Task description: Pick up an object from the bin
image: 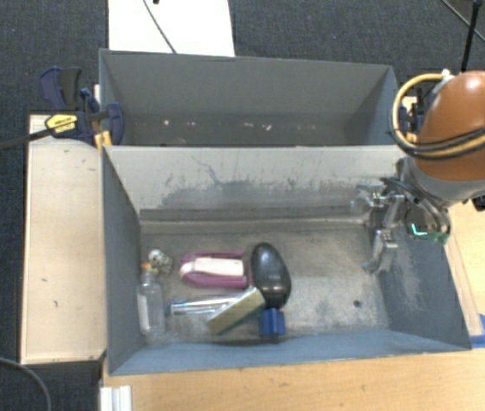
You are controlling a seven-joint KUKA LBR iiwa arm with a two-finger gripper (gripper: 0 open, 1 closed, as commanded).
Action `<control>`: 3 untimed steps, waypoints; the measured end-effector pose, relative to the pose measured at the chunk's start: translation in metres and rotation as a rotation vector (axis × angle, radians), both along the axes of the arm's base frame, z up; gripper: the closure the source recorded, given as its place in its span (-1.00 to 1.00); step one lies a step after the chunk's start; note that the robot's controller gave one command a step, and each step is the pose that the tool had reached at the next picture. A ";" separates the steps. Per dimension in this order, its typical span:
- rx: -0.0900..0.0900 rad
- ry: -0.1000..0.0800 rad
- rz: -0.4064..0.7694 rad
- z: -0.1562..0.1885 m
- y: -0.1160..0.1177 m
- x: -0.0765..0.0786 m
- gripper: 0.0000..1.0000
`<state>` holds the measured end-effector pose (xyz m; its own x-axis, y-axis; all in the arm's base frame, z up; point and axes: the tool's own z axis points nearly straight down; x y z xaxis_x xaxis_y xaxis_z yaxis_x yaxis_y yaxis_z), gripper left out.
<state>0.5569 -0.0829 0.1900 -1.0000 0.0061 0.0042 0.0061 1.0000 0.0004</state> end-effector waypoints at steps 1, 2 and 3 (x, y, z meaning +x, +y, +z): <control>0.004 -0.002 0.458 -0.049 0.056 -0.025 -1.00; 0.003 -0.011 0.758 -0.048 0.134 -0.018 -1.00; 0.002 -0.018 0.710 -0.100 0.135 -0.034 -1.00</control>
Offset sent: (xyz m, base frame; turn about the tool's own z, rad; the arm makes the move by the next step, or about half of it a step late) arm -0.0244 0.0536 -0.0481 -0.4556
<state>0.5230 0.0522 0.0902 -0.7622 -0.6472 -0.0130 -0.6472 0.7623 -0.0039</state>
